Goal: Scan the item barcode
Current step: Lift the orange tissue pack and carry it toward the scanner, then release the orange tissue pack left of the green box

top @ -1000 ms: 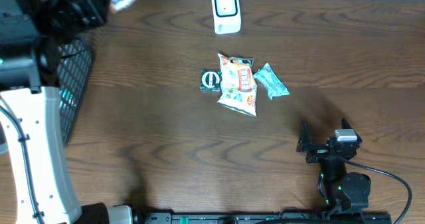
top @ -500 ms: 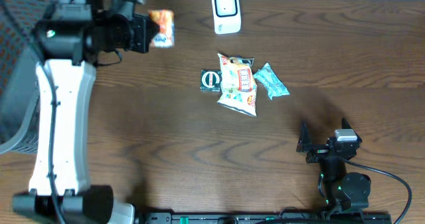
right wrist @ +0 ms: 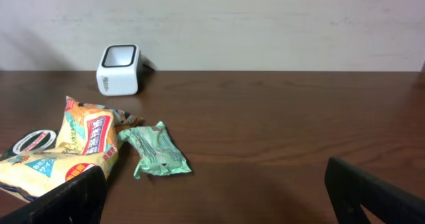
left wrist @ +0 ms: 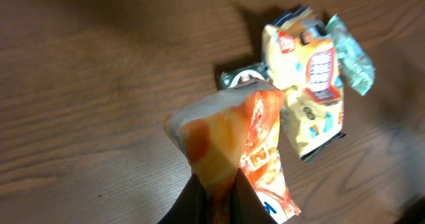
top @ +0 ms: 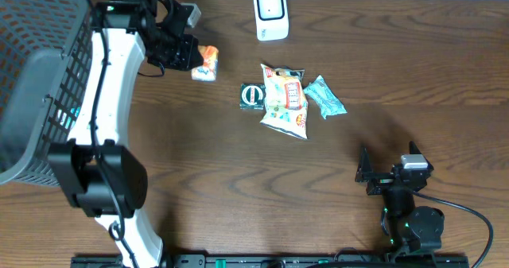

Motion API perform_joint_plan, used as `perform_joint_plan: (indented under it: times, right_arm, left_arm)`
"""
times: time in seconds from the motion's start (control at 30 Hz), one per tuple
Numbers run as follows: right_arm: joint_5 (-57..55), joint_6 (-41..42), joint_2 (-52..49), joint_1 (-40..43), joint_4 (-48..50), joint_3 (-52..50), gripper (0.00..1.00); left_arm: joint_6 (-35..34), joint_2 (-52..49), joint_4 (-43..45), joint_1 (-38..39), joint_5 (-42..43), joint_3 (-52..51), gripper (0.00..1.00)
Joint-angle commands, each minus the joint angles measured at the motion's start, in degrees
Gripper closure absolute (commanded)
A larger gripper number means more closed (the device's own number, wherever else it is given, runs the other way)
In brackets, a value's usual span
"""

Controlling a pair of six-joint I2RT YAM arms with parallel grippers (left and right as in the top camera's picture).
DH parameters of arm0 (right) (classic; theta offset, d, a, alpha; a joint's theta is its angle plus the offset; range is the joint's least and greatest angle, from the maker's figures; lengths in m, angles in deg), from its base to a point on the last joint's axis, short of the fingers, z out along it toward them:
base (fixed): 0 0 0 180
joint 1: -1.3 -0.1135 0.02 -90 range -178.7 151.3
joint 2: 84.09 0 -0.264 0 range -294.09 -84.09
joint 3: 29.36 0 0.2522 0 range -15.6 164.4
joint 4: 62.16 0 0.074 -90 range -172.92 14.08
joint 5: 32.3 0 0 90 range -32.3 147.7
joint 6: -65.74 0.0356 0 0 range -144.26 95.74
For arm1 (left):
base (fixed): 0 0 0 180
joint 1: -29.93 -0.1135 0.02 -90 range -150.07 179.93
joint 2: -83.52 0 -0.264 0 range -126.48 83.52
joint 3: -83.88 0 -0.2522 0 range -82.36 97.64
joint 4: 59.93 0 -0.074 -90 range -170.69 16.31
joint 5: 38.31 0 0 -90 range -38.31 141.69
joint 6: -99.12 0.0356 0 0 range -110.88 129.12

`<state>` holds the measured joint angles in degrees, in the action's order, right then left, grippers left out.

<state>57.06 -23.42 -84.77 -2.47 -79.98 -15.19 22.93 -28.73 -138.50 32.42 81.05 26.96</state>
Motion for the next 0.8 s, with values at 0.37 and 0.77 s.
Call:
perform_joint_plan:
  times: [0.37,0.77]
  right_arm:
    - [0.15,0.17,0.33,0.37,-0.24,-0.09,0.01]
    - [0.17,0.17,0.33,0.37,-0.24,-0.09,0.01]
  left_arm:
    - [1.18,-12.00,-0.15,1.62,-0.52,0.61,0.92]
    - [1.14,-17.25,5.64,1.73,-0.50,0.61,0.93]
